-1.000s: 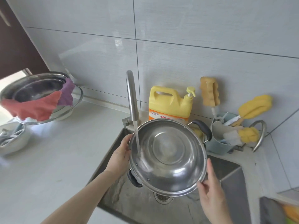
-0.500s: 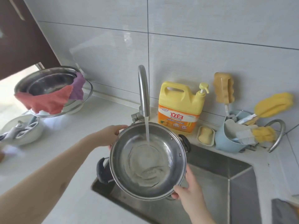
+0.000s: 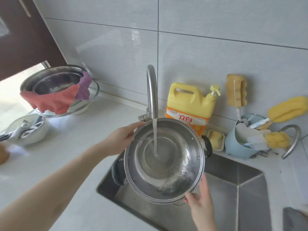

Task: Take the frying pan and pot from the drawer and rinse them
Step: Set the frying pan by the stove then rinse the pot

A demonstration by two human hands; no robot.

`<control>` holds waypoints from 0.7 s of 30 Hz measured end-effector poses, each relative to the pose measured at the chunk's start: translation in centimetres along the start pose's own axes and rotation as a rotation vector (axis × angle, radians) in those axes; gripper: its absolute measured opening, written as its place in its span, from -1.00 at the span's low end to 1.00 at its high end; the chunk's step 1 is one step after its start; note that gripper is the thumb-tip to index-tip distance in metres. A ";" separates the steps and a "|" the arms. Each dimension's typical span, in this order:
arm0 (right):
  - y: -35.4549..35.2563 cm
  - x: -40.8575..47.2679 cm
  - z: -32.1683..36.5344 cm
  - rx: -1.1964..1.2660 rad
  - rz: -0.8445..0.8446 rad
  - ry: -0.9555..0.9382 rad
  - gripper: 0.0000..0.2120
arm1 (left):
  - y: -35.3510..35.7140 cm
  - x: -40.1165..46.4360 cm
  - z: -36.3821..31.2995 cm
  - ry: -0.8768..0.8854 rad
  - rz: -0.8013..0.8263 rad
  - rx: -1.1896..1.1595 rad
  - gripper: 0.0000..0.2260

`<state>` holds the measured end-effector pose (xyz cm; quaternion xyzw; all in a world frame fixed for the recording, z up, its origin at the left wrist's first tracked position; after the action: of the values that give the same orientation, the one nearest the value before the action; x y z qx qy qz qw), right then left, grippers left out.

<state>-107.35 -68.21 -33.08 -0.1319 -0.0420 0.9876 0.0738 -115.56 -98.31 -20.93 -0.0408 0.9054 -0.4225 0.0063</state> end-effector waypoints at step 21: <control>-2.8 2.7 1.3 -0.088 0.123 0.213 -0.27 | 3.3 -1.9 1.0 -0.267 0.153 -0.235 -0.50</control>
<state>-109.89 -65.07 -32.24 -0.2417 -0.0688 0.9679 0.0112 -113.90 -96.80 -24.12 -0.0282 0.9401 -0.3029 0.1536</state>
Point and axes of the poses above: each hand's wrist, its own x-axis towards the middle knuckle, its own y-axis out of the palm, z = x × y, the point moved 4 cm from there along x, towards the middle knuckle, and after that the axes turned 12 degrees about -z, right-handed, at the moved point
